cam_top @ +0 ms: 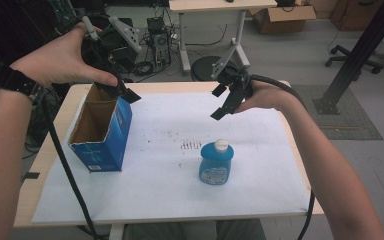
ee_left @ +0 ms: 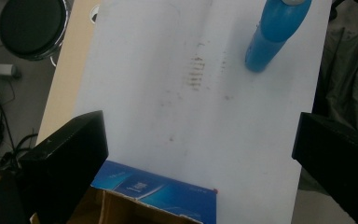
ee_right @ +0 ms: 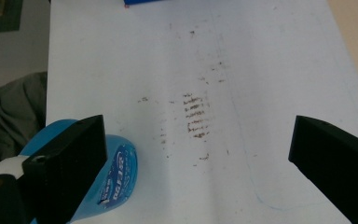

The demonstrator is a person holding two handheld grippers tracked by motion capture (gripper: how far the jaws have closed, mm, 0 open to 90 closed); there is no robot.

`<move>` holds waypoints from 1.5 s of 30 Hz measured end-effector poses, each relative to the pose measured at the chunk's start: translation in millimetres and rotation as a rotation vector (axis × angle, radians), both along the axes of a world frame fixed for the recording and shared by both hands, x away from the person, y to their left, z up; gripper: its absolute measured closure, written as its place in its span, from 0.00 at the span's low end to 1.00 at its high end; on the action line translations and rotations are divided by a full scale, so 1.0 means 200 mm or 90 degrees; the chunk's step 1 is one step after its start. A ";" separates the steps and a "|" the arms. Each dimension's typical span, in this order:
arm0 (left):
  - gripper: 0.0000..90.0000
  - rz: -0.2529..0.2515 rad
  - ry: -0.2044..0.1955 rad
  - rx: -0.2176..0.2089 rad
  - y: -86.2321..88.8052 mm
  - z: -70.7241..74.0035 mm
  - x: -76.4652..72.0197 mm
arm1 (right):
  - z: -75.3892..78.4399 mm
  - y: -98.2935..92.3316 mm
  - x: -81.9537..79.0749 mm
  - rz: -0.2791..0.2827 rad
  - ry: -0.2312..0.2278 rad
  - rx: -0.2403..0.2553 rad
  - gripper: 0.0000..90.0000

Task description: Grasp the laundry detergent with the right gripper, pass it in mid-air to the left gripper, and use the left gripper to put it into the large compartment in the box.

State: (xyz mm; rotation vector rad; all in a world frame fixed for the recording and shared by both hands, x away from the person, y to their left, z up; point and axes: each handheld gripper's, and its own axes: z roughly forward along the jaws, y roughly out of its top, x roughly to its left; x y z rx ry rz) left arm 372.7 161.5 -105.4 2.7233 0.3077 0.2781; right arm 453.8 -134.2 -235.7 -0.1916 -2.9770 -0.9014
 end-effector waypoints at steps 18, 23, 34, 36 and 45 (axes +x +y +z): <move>0.04 -0.008 0.008 0.010 -0.06 -0.02 -0.01 | 0.01 -0.31 -0.15 -0.018 -0.034 0.150 0.03; 0.04 -0.010 0.011 0.014 -0.07 -0.02 -0.01 | -0.03 -0.37 -0.20 -0.019 -0.031 0.182 0.03; 0.04 -0.013 0.017 0.012 -0.07 -0.04 -0.01 | -0.13 -0.46 -0.32 -0.017 -0.033 0.234 0.02; 0.04 -0.013 0.019 0.013 -0.07 -0.05 -0.01 | -0.16 -0.47 -0.34 -0.015 -0.033 0.246 0.02; 0.04 -0.013 0.019 0.014 -0.07 -0.05 -0.02 | -0.25 -0.50 -0.42 -0.011 -0.033 0.267 0.02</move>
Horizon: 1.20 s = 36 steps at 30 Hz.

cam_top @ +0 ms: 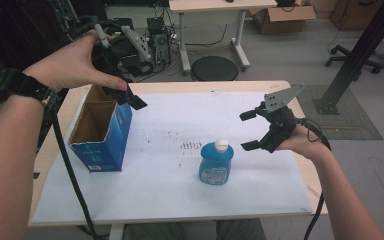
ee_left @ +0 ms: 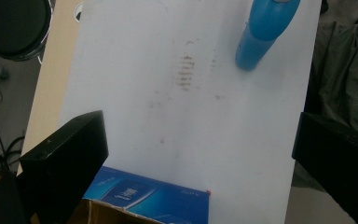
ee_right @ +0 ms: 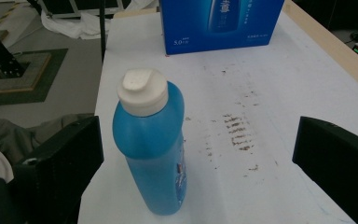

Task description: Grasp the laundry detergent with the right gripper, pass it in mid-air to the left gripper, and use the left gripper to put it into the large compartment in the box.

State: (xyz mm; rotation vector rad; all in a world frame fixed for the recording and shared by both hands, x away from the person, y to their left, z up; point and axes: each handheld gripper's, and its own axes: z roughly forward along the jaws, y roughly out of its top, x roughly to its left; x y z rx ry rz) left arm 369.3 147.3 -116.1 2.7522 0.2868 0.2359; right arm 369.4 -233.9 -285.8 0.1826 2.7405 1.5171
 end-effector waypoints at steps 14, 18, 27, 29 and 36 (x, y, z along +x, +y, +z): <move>0.05 0.004 0.005 0.004 0.00 -0.02 0.00 | -0.17 0.05 -0.09 0.020 0.013 0.022 0.02; 0.05 0.001 0.007 0.004 0.01 -0.03 0.01 | -0.22 0.06 -0.10 0.015 0.018 0.031 0.02; 0.05 -0.001 0.011 0.004 -0.01 -0.04 0.01 | -0.32 0.08 -0.13 0.001 0.024 0.043 0.03; 0.04 -0.004 0.011 0.005 -0.01 -0.04 0.01 | -0.34 0.09 -0.14 -0.001 0.025 0.046 0.03; 0.05 -0.004 0.014 0.004 -0.01 -0.04 0.01 | -0.38 0.14 -0.15 -0.003 0.025 0.044 0.03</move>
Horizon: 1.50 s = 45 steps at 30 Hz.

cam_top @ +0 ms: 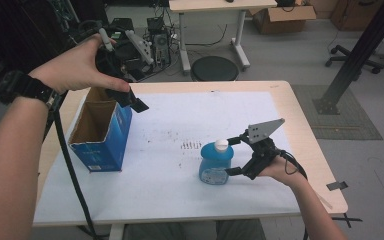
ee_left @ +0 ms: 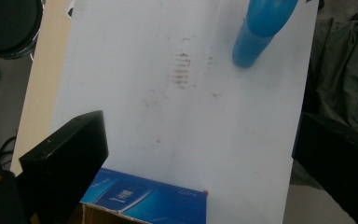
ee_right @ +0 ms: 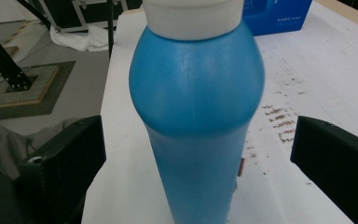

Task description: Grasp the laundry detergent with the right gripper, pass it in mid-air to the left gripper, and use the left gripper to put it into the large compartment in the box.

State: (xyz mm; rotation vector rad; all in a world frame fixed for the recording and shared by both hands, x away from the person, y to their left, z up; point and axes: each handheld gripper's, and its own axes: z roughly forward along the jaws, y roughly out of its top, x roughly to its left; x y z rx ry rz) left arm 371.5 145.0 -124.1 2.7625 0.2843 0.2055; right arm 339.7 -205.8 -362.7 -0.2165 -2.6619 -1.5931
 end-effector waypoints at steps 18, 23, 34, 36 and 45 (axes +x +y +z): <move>0.04 -0.002 0.002 0.003 0.00 -0.01 0.00 | -0.10 0.13 -0.02 -0.014 -0.008 -0.007 0.06; 0.05 -0.002 0.002 0.003 0.00 -0.01 0.00 | -0.11 0.14 -0.02 -0.016 -0.007 0.001 0.09; 0.05 -0.004 0.005 0.005 -0.01 -0.02 0.00 | -0.13 0.13 -0.02 -0.022 -0.015 0.015 0.18; 0.05 -0.006 0.005 0.006 -0.01 -0.02 0.00 | -0.13 0.13 -0.02 -0.024 -0.012 0.018 0.19; 0.05 -0.005 0.008 0.009 -0.01 -0.02 0.00 | -0.13 0.13 -0.02 -0.022 -0.018 0.030 0.25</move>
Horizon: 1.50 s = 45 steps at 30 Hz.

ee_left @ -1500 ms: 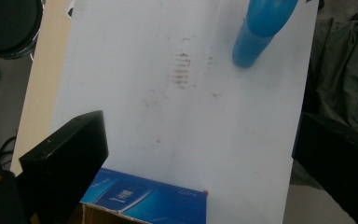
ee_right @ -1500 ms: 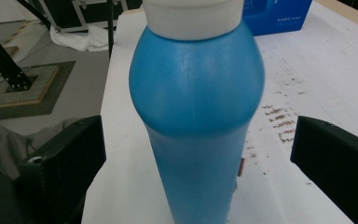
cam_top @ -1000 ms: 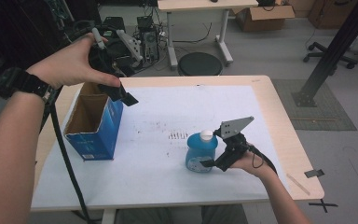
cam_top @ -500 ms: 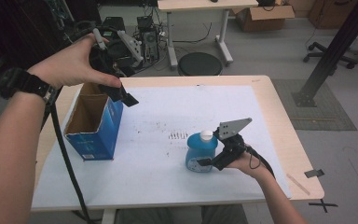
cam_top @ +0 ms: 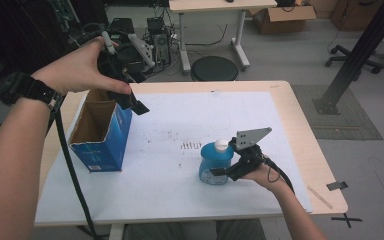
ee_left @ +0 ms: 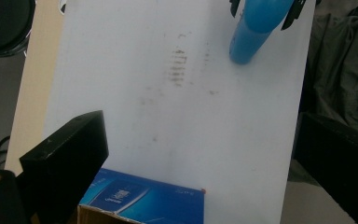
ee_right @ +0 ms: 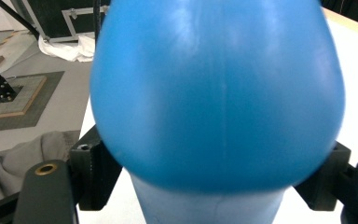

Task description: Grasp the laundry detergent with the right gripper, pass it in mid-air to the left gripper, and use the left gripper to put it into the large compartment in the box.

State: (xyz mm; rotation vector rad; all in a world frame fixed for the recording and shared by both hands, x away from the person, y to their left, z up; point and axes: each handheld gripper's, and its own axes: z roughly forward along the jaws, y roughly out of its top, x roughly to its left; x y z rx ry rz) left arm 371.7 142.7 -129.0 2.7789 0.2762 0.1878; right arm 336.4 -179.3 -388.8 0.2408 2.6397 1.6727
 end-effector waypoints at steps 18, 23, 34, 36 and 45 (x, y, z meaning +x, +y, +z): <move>0.05 -0.001 0.002 0.004 -0.01 0.00 0.00 | -0.01 -0.01 0.00 0.003 -0.010 0.009 0.36; 0.05 -0.003 0.002 0.004 -0.01 0.00 0.00 | -0.01 0.00 -0.01 0.003 -0.012 0.010 0.39; 0.05 -0.003 0.002 0.005 -0.01 0.00 0.00 | -0.02 0.00 -0.01 0.000 -0.024 0.011 0.44; 0.05 -0.003 0.002 0.004 -0.01 -0.01 0.00 | -0.02 0.00 -0.01 -0.001 -0.027 0.010 0.45; 0.05 -0.010 0.003 0.003 -0.03 0.01 -0.01 | 0.02 0.00 0.02 0.006 -0.019 -0.011 0.47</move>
